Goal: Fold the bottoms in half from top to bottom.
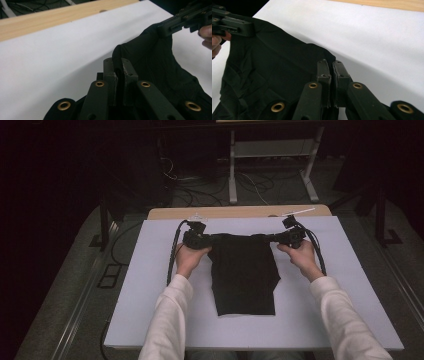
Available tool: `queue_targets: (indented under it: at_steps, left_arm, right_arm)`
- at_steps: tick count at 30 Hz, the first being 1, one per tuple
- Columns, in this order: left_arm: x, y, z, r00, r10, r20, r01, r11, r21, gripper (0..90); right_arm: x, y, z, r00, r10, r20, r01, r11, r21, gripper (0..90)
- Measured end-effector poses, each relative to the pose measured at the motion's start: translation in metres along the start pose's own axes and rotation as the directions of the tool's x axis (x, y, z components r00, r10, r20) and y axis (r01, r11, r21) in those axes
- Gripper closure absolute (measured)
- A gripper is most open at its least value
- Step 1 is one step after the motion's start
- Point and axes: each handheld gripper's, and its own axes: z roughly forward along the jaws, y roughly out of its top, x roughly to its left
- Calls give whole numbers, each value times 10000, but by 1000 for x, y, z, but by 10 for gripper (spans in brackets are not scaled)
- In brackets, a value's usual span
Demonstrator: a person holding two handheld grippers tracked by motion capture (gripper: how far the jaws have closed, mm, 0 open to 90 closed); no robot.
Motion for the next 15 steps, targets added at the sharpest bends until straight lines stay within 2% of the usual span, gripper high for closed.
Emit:
queue_targets:
  at_steps: [3,9,15]
  left_arm:
    - [4,2,3,9998,172,-98,-172,9998,-31,840]
    - [17,-4,12,9990,-434,-113,429,9983,-387,840]
    - [23,-10,25,9966,-682,-463,670,9974,-273,837]
  right_arm:
    - [-3,2,3,9999,133,-9,-133,9999,-62,847]
    - [-7,1,11,9994,343,28,-341,9984,-450,847]
    - [-11,4,24,9984,382,409,-375,9991,-193,846]
